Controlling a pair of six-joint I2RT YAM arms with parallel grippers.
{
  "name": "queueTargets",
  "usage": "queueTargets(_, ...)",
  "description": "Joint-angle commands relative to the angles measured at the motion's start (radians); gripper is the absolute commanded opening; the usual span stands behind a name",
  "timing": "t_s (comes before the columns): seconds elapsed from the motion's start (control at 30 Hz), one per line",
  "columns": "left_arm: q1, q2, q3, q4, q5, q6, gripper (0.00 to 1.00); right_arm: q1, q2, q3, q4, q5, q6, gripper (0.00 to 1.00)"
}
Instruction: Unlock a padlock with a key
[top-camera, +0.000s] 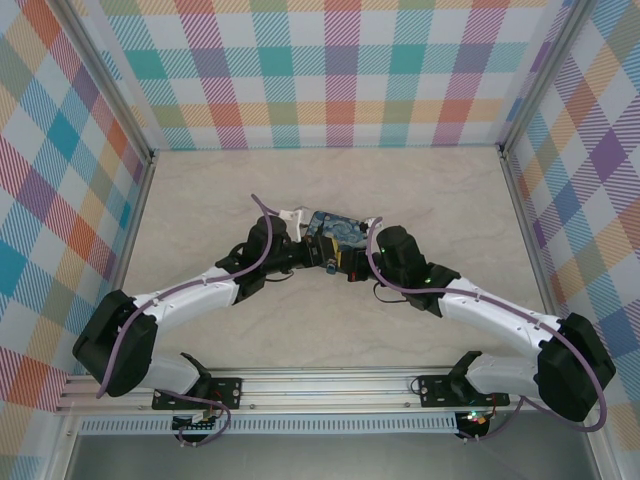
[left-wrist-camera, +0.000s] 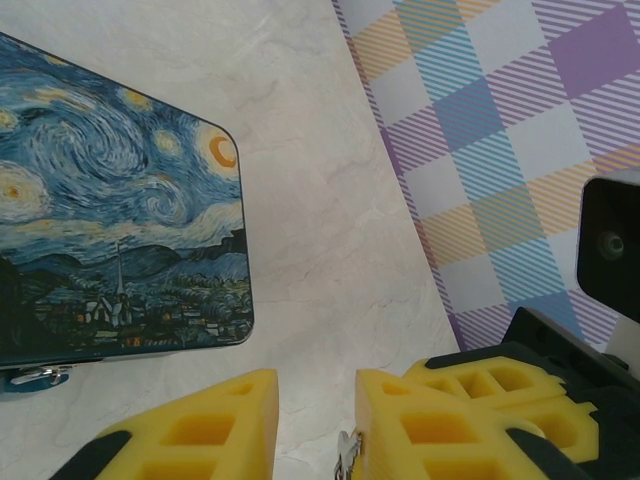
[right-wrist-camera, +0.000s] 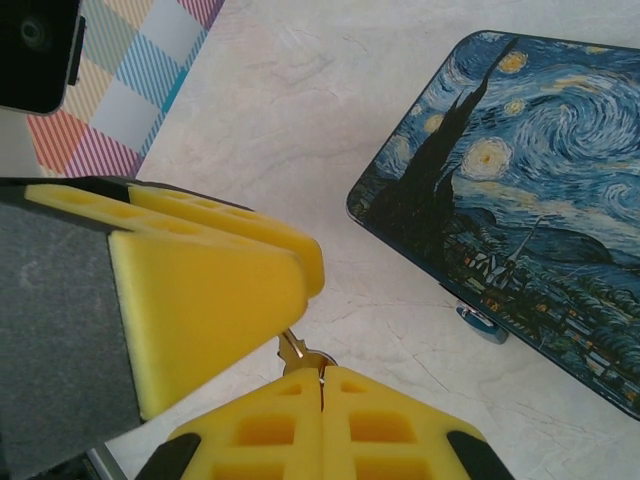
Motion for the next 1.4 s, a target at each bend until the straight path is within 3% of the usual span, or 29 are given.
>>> queueTargets(0.0,-0.015,0.010,0.038,0.023,0.015,0.014,0.22,0.008,0.010,0.036,0.037,-0.015,-0.008,0.01)
queueTargets(0.27,-0.016,0.000,0.042,0.016,0.015,0.027,0.00,0.006,-0.003,0.021,0.049,-0.015,0.007,0.06)
queueTargets(0.37,-0.016,-0.034,0.049,-0.025,-0.004,0.081,0.00,-0.013,-0.042,0.011,0.042,-0.066,-0.027,0.21)
queueTargets(0.47,-0.016,-0.081,0.067,-0.081,-0.018,0.166,0.00,-0.082,-0.105,-0.017,0.054,-0.193,-0.041,0.38)
queueTargets(0.6,-0.015,-0.128,0.107,-0.116,0.042,0.287,0.00,-0.223,-0.161,-0.054,0.134,-0.480,0.002,0.56)
queueTargets(0.77,-0.017,-0.126,0.183,-0.152,0.156,0.371,0.00,-0.293,-0.157,-0.042,0.267,-0.727,0.043,0.65)
queueTargets(0.93,-0.016,-0.109,0.223,-0.135,0.215,0.368,0.00,-0.293,-0.110,-0.009,0.316,-0.831,0.038,0.66)
queueTargets(1.2,-0.015,-0.100,0.219,-0.094,0.234,0.336,0.00,-0.293,-0.074,-0.016,0.383,-0.825,0.066,0.61)
queueTargets(1.37,-0.015,-0.095,0.213,-0.083,0.239,0.327,0.00,-0.293,-0.058,-0.003,0.392,-0.811,0.069,0.52)
